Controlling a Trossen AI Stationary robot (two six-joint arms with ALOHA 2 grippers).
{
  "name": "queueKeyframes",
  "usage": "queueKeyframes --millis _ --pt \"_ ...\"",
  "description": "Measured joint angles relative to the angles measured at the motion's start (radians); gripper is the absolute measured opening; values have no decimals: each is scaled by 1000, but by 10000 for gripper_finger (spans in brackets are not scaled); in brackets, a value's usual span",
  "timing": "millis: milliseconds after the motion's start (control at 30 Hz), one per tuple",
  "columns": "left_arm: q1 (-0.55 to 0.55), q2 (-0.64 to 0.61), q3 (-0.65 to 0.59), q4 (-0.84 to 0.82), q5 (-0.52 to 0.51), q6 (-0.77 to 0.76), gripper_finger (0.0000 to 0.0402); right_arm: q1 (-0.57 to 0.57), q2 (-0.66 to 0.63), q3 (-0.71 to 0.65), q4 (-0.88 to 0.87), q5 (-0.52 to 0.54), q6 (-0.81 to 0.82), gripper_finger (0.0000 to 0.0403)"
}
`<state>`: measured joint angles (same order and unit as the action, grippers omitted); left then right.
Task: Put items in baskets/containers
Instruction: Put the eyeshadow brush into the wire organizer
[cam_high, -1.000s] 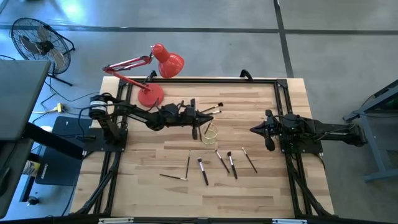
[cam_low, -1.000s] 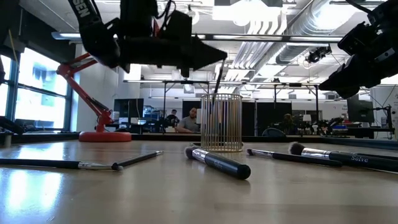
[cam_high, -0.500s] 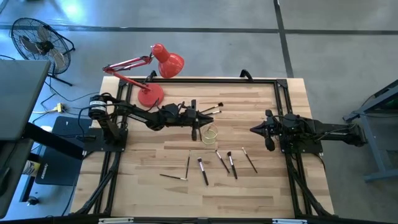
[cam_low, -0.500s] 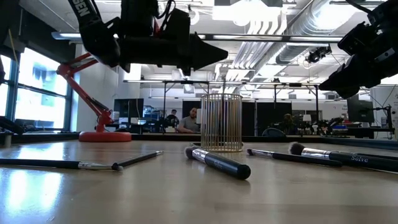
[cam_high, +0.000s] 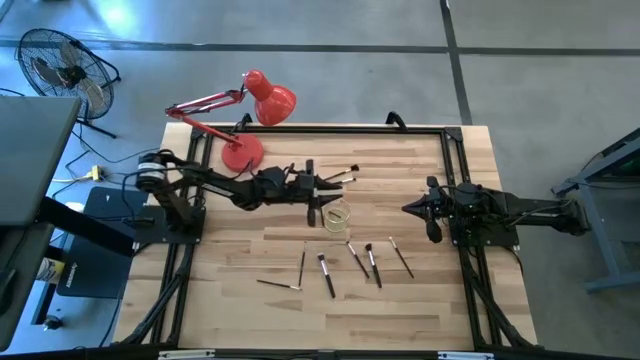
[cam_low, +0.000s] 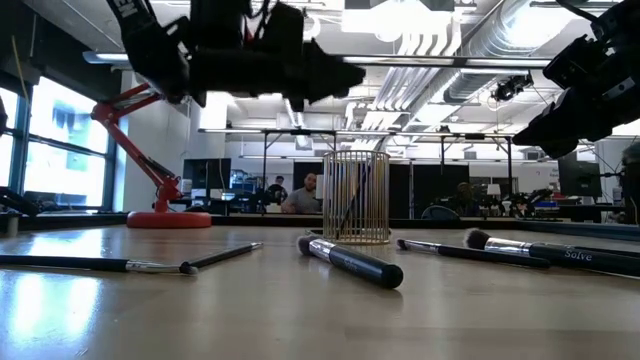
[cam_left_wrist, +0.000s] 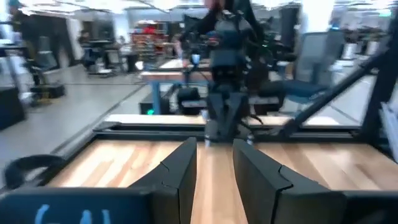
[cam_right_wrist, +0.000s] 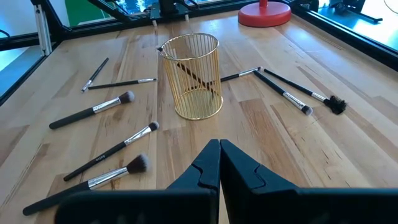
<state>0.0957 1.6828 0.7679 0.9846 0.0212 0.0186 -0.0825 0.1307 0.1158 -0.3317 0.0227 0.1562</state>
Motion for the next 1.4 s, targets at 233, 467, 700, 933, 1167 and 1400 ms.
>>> queueKeyframes --millis 233,467,700,933,1167,1400 --pt "-49 -134 1 -251 -158 4 104 0 0 0 0 0 0 0" --pt "-110 -256 -1 -548 -257 -23 104 0 0 0 0 0 0 1" --pt "-178 -318 0 -769 -351 -114 104 0 0 0 0 0 0 1" --pt "-255 -327 -1 -894 -515 -181 104 0 0 0 0 0 0 0" --pt "-253 -327 -1 -1001 -542 -301 104 0 0 0 0 0 0 0" --pt "-253 -326 -1 -1057 -606 -428 104 0 0 0 0 0 0 1"
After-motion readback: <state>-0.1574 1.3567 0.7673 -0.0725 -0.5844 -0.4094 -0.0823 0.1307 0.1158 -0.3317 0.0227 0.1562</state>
